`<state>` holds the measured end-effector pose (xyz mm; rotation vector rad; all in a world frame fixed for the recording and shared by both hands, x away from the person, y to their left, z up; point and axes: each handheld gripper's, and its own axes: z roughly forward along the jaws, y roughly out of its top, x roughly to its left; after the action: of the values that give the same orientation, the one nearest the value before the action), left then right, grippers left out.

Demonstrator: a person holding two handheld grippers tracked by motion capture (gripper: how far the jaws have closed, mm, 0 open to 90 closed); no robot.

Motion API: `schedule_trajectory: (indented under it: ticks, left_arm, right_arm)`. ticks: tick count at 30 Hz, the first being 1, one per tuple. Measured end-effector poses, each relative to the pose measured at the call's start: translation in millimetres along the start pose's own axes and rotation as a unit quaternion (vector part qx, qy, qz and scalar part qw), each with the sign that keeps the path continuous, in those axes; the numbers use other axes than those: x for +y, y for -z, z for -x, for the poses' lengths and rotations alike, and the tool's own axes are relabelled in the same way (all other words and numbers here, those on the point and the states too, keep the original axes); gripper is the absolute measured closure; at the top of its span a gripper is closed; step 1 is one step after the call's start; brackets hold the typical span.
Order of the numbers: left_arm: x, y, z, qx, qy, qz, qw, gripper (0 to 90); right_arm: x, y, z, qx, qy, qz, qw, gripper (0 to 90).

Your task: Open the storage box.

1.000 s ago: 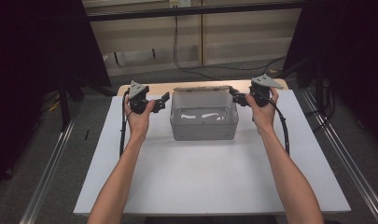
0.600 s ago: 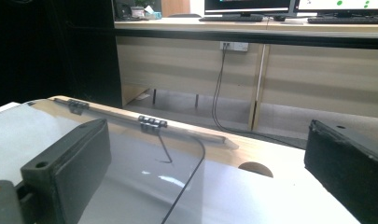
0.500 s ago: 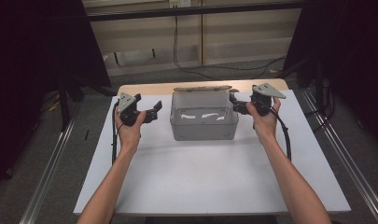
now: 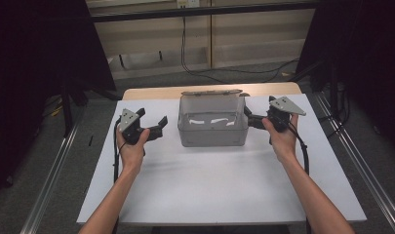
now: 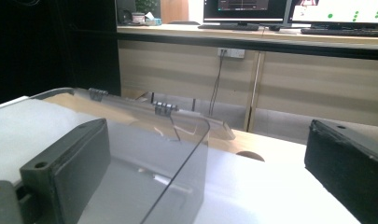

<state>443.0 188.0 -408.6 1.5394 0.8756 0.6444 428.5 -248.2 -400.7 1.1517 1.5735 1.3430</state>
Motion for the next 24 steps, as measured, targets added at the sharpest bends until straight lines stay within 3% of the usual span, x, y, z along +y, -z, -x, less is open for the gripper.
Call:
schedule_trajectory:
  ticks: [11,19,24]
  left_arm:
    - [-11.2,24.6,10.8,0.008,-0.004,0.0,1.0,2.9]
    - [-18.7,49.6,18.5,0.024,-0.009,-0.001,0.9997,2.9]
    - [-23.6,63.3,21.0,0.024,0.005,-0.001,0.9997,3.0]
  right_arm:
    - [-6.9,30.2,-2.7,-0.009,0.018,0.009,0.9998,0.0]
    - [-13.8,54.7,-8.7,-0.013,0.01,0.011,0.9998,0.0]
    - [-17.0,75.0,-10.7,-0.017,0.01,0.025,0.9995,0.0]
